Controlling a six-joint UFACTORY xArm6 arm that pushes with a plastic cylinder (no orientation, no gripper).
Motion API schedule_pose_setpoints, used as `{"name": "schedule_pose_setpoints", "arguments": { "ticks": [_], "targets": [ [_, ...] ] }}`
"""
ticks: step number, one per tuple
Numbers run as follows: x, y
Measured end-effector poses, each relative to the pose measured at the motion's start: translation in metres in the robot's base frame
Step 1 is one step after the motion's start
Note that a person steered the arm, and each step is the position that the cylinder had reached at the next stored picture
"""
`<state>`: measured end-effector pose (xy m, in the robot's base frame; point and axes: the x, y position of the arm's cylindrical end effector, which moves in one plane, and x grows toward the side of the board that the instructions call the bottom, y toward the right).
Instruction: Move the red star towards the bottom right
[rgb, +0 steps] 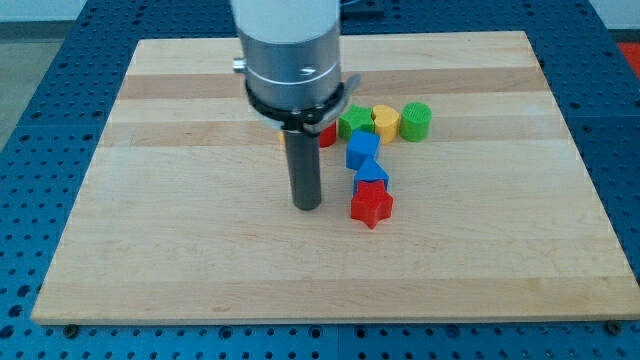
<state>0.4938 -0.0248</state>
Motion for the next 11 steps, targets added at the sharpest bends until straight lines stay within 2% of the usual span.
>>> {"name": "schedule_pose_setpoints", "arguments": {
  "ticks": [2, 9, 10, 11],
  "targets": [
    [0.000, 0.043],
    [0.044, 0.190],
    [0.044, 0.169],
    [0.044, 0.110]
  ]
}}
